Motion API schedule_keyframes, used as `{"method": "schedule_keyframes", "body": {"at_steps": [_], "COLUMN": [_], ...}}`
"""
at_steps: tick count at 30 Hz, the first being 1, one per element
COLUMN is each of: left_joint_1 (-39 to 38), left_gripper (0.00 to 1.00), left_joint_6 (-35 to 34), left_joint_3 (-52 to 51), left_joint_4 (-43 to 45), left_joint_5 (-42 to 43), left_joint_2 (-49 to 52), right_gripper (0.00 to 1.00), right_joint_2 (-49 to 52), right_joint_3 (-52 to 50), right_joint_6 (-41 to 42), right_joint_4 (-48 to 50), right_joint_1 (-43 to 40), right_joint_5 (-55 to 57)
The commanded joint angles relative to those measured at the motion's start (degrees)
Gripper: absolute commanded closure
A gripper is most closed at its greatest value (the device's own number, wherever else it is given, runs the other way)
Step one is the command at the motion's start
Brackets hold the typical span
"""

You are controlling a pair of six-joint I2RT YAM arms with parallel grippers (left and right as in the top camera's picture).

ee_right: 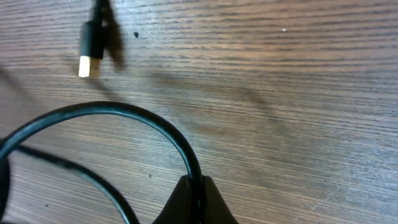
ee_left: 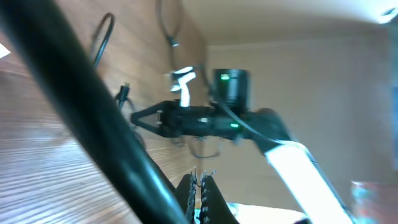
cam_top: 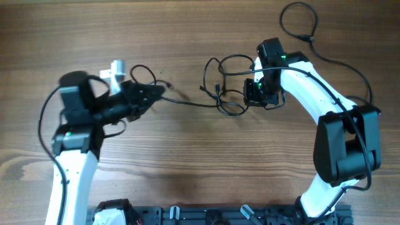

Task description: Untangle cables

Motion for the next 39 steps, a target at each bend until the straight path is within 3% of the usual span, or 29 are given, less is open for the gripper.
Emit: {"method": "schedule_keyframes", "body": {"at_steps": [1, 11, 22, 29, 31, 34, 39], "left_joint_1": [6.01, 19.96, 35.04, 34.56, 32.46, 27.74, 16.04], "left_gripper": [0.96, 0.96, 0.96, 0.96, 0.96, 0.96, 0.96], "left_joint_6": [-0.92, -1.14, -1.70, 2.16, 6.14, 14.97, 20.44], "left_joint_3": [0.72, 0.72, 0.68, 0.48, 0.48, 0.48, 0.48], "left_joint_4": [0.13, 0.20, -0.31, -1.25, -4.70, -13.14, -20.81], "left_joint_5": [11.32, 19.87, 19.98, 13.75, 10.86, 1.86, -17.51], "left_joint_2": [-1.62, -1.60, -1.60, -1.60, -1.60, -1.60, -1.22], "right_gripper": [0.96, 0.96, 0.96, 0.96, 0.96, 0.96, 0.96], "right_joint_2": [0.87, 0.87, 0.87, 0.87, 0.87, 0.87, 0.87], "right_joint_3": [0.11, 0.11, 0.11, 0.11, 0.11, 0.11, 0.11], "right_joint_6": [-1.14, -1.09, -0.94, -1.09, -0.98, -0.94, -0.55], "right_joint_4": [0.39, 0.92, 1.07, 1.07, 1.27, 1.31, 1.20], "right_joint_1": [-0.28, -0.28, -0.28, -0.28, -0.26, -0.24, -0.24], "right_joint_5": [0.13, 3.58, 3.93, 4.00, 3.98, 3.96, 3.96]}}
